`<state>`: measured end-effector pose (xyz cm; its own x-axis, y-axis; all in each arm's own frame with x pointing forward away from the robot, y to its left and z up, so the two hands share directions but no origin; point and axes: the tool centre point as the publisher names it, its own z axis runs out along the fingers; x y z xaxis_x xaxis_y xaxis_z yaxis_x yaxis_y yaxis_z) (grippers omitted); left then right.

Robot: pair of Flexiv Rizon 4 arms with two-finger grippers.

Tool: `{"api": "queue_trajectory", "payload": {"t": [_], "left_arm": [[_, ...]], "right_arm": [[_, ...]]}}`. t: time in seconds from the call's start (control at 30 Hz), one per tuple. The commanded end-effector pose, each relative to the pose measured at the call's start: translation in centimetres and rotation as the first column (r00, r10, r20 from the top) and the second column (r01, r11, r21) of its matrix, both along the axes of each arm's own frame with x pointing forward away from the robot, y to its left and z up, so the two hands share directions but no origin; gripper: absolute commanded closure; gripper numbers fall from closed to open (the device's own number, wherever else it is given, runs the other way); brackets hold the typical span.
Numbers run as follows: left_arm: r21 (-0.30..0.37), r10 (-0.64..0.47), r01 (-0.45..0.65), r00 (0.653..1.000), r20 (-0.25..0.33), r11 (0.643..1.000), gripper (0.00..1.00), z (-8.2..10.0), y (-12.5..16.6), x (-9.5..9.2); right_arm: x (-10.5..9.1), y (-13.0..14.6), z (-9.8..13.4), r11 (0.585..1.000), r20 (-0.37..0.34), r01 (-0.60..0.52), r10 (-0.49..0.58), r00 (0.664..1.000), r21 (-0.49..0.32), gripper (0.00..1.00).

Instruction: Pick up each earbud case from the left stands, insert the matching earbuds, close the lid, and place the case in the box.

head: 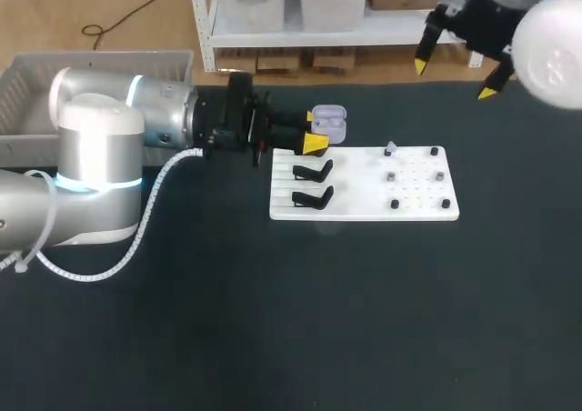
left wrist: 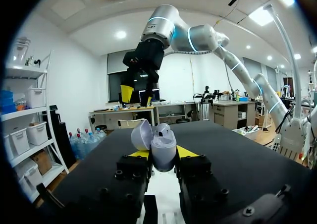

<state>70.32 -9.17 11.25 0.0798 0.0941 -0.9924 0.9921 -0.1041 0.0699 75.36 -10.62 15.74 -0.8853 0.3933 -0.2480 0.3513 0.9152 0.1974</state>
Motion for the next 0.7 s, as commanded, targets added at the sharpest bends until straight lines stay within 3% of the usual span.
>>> {"api": "queue_trajectory", "payload": {"t": [0.03,0.37,0.7], "left_arm": [[-0.001,0.005,-0.005,1.000,0.003,1.000,1.00,0.0,0.0,-0.2],[-0.001,0.005,-0.005,1.000,0.003,1.000,1.00,0.0,0.0,-0.2],[-0.001,0.005,-0.005,1.000,0.003,1.000,1.00,0.0,0.0,-0.2]], "right_arm": [[0.5,1.0,-1.2,0.999,-0.016,-0.022,0.022,1.000,-0.032,0.00],[-0.5,1.8,-4.3,0.989,-0.108,-0.142,0.137,0.985,-0.042,0.00],[-0.1,1.5,-4.6,0.990,-0.128,-0.143,0.140,0.982,-0.011,0.00]]}}
